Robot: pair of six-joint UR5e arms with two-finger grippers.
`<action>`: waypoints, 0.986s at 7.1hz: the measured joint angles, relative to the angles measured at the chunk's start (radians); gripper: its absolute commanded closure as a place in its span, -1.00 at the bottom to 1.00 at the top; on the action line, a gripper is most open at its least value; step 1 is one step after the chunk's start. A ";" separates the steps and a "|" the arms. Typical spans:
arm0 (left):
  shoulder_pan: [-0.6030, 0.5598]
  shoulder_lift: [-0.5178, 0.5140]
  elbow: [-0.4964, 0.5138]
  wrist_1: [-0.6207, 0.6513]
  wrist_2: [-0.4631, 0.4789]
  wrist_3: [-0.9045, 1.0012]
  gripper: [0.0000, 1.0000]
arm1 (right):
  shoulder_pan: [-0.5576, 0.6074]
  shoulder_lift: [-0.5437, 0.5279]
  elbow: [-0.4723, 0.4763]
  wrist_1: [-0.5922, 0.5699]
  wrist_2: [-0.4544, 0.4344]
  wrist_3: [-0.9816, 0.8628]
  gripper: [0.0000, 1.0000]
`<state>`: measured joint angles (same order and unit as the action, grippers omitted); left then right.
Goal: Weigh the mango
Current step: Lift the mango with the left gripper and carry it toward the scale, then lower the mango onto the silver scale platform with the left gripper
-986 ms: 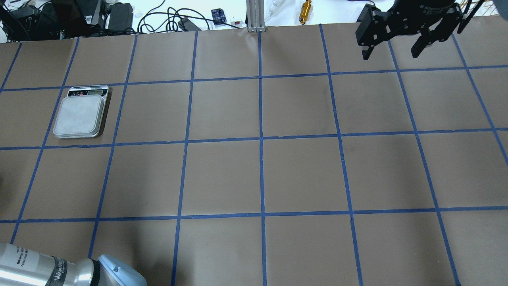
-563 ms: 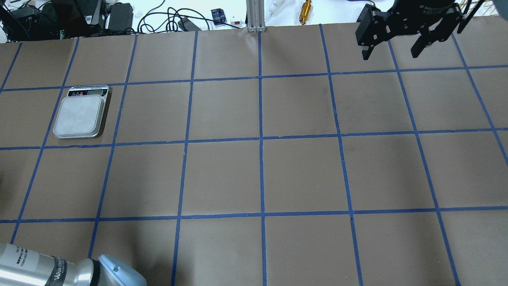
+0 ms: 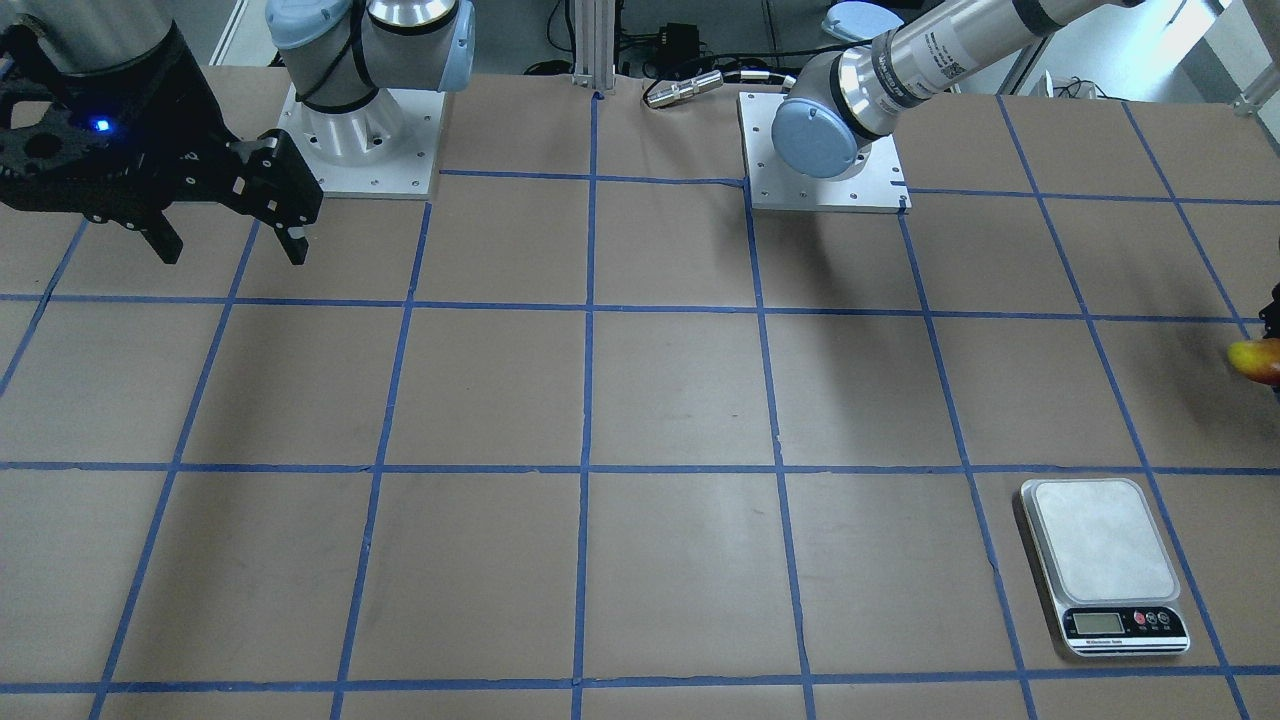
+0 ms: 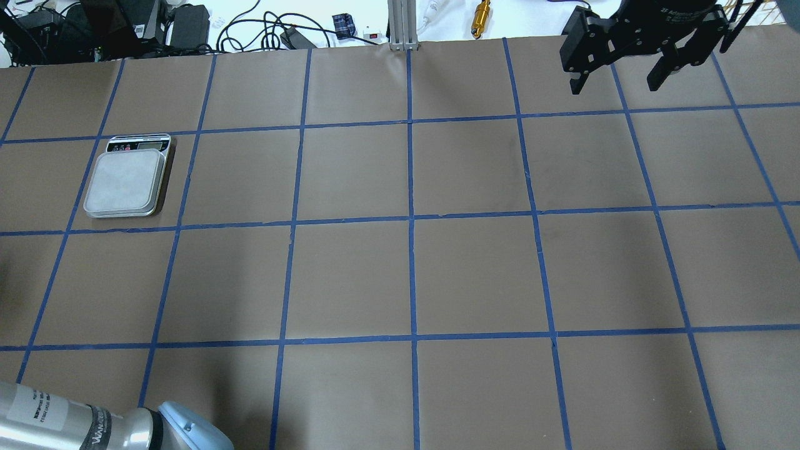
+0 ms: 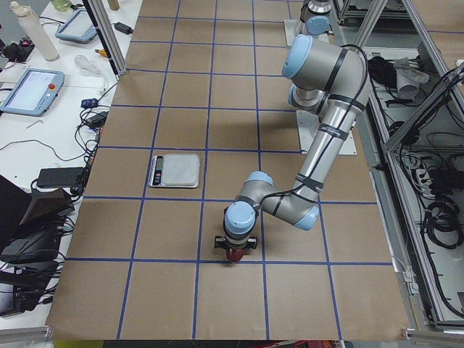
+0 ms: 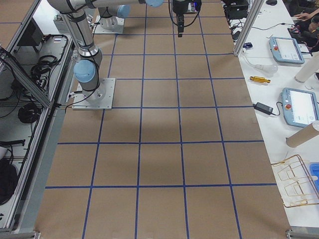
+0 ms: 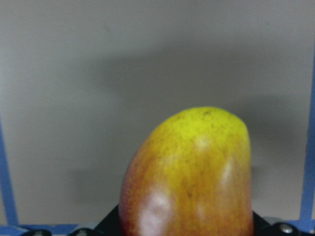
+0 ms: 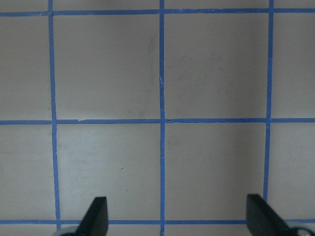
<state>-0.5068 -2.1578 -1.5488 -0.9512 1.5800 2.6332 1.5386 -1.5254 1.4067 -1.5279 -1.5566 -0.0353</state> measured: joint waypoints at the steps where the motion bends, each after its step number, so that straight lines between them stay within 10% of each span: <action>1: -0.061 0.021 0.026 -0.053 -0.001 -0.059 1.00 | 0.000 0.000 0.000 0.000 0.000 0.000 -1.00; 7: -0.454 0.013 0.081 -0.139 -0.070 -0.516 1.00 | 0.000 0.000 0.000 0.000 0.001 0.000 -1.00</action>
<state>-0.9605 -2.1447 -1.4680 -1.0903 1.5100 2.1173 1.5382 -1.5250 1.4067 -1.5278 -1.5561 -0.0353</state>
